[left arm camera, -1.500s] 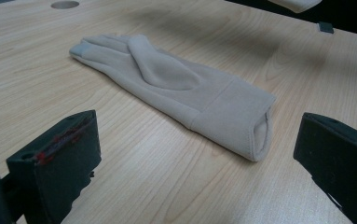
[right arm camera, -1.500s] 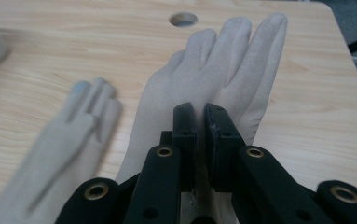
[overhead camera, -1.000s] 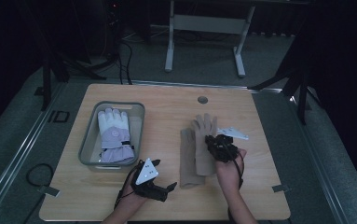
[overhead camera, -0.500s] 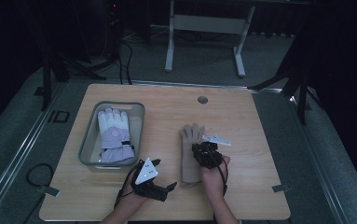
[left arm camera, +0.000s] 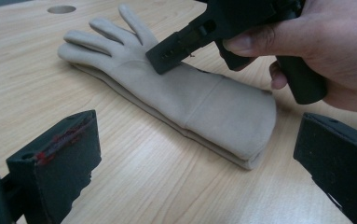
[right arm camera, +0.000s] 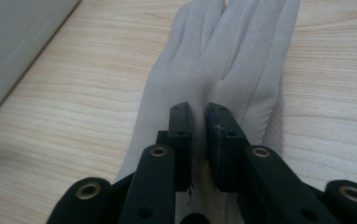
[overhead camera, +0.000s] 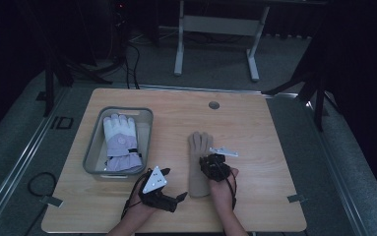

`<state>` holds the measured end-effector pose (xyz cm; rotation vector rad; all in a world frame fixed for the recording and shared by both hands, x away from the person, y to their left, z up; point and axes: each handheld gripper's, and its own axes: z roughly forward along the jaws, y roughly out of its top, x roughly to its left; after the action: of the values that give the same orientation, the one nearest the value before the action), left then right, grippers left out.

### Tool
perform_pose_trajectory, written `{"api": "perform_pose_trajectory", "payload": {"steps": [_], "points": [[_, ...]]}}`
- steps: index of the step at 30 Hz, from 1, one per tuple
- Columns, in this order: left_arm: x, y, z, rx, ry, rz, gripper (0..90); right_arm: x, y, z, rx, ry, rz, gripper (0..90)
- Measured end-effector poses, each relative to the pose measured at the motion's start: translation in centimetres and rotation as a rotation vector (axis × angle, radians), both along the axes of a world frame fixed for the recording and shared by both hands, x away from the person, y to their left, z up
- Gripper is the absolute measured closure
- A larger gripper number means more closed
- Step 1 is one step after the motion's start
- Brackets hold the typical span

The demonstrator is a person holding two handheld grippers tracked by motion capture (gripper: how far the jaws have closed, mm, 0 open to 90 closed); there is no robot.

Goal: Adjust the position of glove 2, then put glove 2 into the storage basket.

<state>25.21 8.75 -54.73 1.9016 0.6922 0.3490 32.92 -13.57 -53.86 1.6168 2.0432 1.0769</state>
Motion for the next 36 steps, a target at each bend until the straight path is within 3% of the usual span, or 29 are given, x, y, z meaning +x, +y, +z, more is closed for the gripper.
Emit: {"api": "perform_pose_trajectory", "payload": {"steps": [3, 6, 9, 12, 14, 18, 21, 23, 24, 32, 35, 36], "points": [[0.0, -0.1, 0.0, 0.004, -0.001, 0.002, 0.6, 0.0, -0.1, 0.2, 0.004, 0.002, 0.014, 71.2], [0.0, -0.1, 0.0, -0.012, 0.009, -0.002, 0.6, -0.1, -0.6, 1.0, -0.017, -0.031, 0.095, 51.6], [0.1, -0.1, 0.0, -0.020, 0.016, -0.006, 0.6, -0.1, -1.0, 1.3, -0.037, -0.041, 0.124, 46.7], [0.1, -0.2, -0.1, -0.009, 0.019, -0.003, 0.6, 0.2, -2.1, 1.8, 0.007, -0.036, 0.160, 31.4], [0.1, -0.2, -0.1, -0.006, 0.018, -0.003, 0.6, 0.3, -2.2, 1.9, 0.013, -0.030, 0.174, 27.9], [0.2, -0.2, -0.1, 0.008, 0.012, 0.001, 0.6, 0.6, -3.0, 2.3, 0.094, -0.001, 0.287, 15.3], [0.3, -0.1, -0.1, 0.005, 0.017, 0.004, 0.6, 0.4, -3.5, 2.6, 0.101, -0.010, 0.374, 13.0], [0.3, -0.1, -0.1, 0.001, 0.020, 0.003, 0.6, 0.3, -3.6, 2.6, 0.076, -0.026, 0.387, 13.9], [0.4, -0.1, -0.2, -0.002, 0.021, -0.002, 0.6, 0.2, -3.8, 2.7, 0.054, -0.043, 0.396, 13.9], [0.6, -0.3, -0.3, -0.023, 0.049, -0.029, 0.7, 0.7, -7.0, 3.4, 0.025, -0.206, 0.508, 19.3], [0.6, -0.5, -0.1, -0.043, 0.063, -0.042, 1.3, 0.9, -7.5, 3.7, 0.045, -0.196, 0.511, 17.7], [0.6, -0.6, 0.1, -0.042, 0.063, -0.044, 1.5, 1.3, -8.1, 4.0, 0.062, -0.132, 0.500, 13.5]]}}
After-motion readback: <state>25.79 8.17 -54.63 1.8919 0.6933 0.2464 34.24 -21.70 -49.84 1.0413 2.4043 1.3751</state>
